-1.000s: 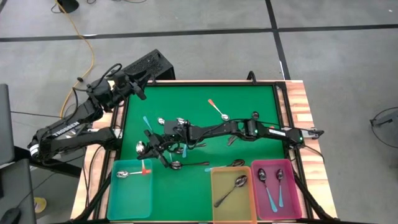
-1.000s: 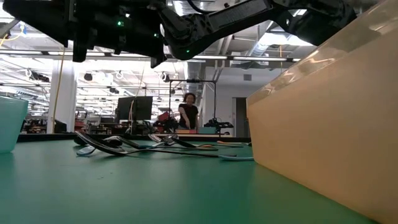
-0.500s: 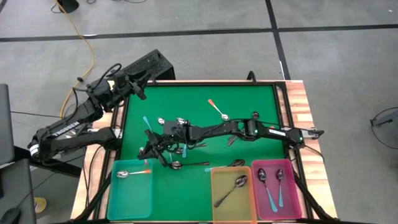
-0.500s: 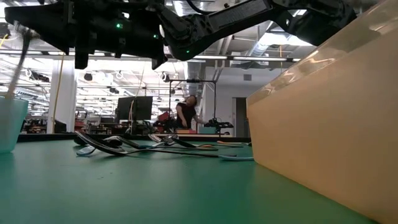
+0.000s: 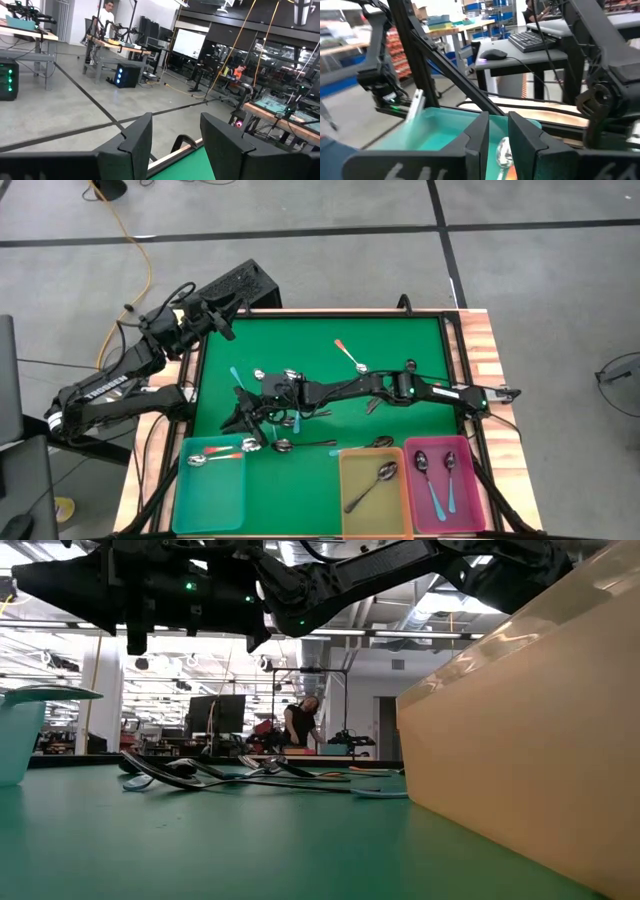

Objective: Sort silverware by color (type)
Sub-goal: Put the orange spoon into the green bin

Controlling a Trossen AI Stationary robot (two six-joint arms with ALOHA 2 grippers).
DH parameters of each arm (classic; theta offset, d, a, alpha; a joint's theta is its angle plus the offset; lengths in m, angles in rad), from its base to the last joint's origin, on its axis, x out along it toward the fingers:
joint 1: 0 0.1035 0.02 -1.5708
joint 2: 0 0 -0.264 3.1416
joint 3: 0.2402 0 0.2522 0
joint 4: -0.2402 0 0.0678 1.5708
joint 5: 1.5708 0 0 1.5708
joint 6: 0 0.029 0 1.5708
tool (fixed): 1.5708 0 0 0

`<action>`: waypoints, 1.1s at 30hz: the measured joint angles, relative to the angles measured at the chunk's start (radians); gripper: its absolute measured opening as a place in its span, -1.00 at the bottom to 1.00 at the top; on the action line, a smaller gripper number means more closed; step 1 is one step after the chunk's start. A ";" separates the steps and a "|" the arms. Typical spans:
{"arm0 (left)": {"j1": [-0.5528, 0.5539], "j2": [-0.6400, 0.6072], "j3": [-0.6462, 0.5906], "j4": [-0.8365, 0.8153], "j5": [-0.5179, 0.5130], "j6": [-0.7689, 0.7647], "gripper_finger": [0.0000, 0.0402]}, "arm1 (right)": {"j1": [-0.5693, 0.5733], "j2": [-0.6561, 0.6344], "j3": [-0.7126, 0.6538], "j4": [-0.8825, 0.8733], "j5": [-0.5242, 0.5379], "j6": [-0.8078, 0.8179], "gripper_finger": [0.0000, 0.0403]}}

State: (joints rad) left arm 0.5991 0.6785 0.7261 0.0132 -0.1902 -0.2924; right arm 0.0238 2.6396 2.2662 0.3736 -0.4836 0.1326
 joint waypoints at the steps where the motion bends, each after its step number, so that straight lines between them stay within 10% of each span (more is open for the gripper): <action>1: 0.000 0.000 0.000 0.000 0.000 0.000 -0.25 | -0.001 0.000 0.000 -0.003 0.008 -0.010 -0.56; 21: 0.000 -0.005 0.000 -0.142 0.046 0.072 -0.25 | -0.090 -0.111 0.000 -0.779 0.043 -0.074 -0.59; 33: 0.000 -0.009 0.000 -0.138 0.048 0.021 -0.25 | 0.008 -0.098 0.000 -0.675 0.023 -0.144 -0.59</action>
State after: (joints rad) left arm 0.5991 0.6697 0.7261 -0.1249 -0.1425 -0.2718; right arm 0.0321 2.5420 2.2662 -0.3010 -0.4607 -0.0117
